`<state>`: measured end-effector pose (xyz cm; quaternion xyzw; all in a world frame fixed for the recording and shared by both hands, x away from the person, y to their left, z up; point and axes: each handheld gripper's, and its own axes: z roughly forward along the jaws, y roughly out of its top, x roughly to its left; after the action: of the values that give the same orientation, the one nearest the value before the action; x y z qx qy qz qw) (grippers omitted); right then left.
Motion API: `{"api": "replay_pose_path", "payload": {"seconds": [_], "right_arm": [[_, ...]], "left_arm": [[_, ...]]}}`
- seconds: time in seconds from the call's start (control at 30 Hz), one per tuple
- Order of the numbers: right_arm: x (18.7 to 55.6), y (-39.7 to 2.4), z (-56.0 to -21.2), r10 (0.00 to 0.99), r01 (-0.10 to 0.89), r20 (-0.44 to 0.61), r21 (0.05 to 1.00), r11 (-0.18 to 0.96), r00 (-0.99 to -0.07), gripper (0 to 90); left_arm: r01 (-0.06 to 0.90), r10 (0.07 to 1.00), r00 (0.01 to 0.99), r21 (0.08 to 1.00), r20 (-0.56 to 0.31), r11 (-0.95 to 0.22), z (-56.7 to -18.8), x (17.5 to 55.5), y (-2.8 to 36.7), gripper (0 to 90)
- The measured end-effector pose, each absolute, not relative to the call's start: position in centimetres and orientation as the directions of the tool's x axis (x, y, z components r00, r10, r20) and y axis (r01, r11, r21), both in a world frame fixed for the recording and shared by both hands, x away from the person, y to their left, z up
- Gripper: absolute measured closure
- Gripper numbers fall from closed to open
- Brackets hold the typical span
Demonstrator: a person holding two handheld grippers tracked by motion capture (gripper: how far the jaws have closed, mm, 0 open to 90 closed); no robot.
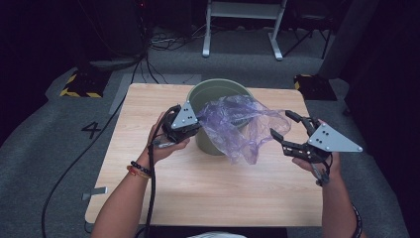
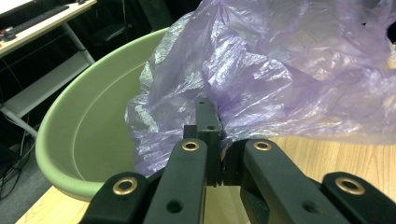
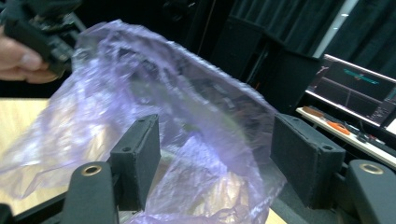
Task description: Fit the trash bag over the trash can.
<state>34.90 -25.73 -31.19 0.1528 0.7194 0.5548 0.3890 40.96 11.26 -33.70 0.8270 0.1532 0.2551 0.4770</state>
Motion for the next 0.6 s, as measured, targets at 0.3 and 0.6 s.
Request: {"api": "replay_pose_path", "payload": {"seconds": [0.3, 0.6], "right_arm": [[37.3, -26.0, -31.8, 0.699, -0.149, -0.352, 0.93, 0.336, -0.622, 33.3], [39.9, -24.2, -32.3, 0.647, -0.088, -0.342, 0.916, 0.391, -0.681, 76.2]], "left_arm": [[0.019, 0.507, 0.819, 0.871, 0.267, -0.491, -33.7, 40.9, 12.2, 86.2], [0.026, 0.527, 0.811, 0.883, 0.255, -0.468, -33.7, 40.8, 13.3, 74.4]]}}
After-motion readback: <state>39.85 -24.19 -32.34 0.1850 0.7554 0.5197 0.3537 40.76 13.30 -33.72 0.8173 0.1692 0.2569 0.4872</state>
